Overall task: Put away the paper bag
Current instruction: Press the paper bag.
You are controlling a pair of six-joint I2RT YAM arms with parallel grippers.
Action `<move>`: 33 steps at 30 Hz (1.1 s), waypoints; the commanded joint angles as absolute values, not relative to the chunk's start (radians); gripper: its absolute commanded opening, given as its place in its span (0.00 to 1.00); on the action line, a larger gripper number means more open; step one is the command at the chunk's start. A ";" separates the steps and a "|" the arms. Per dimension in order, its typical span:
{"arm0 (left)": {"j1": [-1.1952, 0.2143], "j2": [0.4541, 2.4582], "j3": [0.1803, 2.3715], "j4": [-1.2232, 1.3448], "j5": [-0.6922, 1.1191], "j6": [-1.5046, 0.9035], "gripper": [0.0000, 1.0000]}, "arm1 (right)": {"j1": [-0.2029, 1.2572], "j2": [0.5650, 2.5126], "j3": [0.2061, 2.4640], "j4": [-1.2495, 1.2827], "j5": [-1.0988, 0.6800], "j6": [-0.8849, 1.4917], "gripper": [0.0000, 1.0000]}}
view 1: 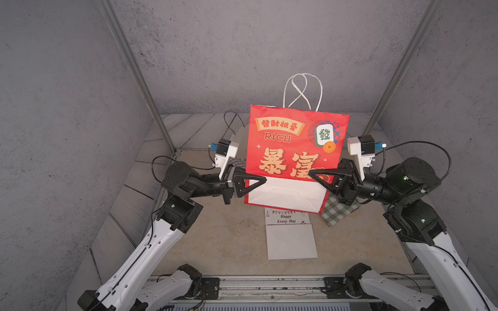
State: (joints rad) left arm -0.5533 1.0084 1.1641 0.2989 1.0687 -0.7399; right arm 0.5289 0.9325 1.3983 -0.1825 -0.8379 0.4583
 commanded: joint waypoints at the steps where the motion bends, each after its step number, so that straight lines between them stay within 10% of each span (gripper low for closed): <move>1: -0.563 0.990 1.170 0.276 1.095 -0.704 0.00 | 0.532 0.934 1.435 -0.146 -0.834 0.443 0.00; 5: -0.565 0.982 1.169 0.265 1.094 -0.697 0.00 | 0.532 0.934 1.454 -0.154 -0.781 0.428 0.41; 11: -0.566 0.969 1.163 0.244 1.095 -0.683 0.00 | 0.531 0.942 1.523 -0.233 -0.761 0.340 0.00; 14: -0.566 0.969 1.163 0.246 1.096 -0.686 0.00 | 0.531 0.949 1.547 -0.256 -0.769 0.323 0.00; 18: -0.566 0.966 1.163 0.245 1.101 -0.689 0.00 | 0.532 0.955 1.567 -0.257 -0.728 0.327 0.38; 23: -0.568 0.964 1.160 0.242 1.098 -0.686 0.00 | 0.532 0.970 1.628 -0.302 -0.727 0.271 0.03; 26: -0.568 0.961 1.157 0.242 1.098 -0.685 0.00 | 0.532 0.980 1.664 -0.334 -0.707 0.248 0.34; 30: -0.568 0.959 1.151 0.241 1.096 -0.686 0.00 | 0.532 0.976 1.676 -0.325 -0.679 0.225 0.35; 33: -0.569 0.959 1.150 0.243 1.097 -0.686 0.00 | 0.532 0.988 1.706 -0.323 -0.695 0.213 0.03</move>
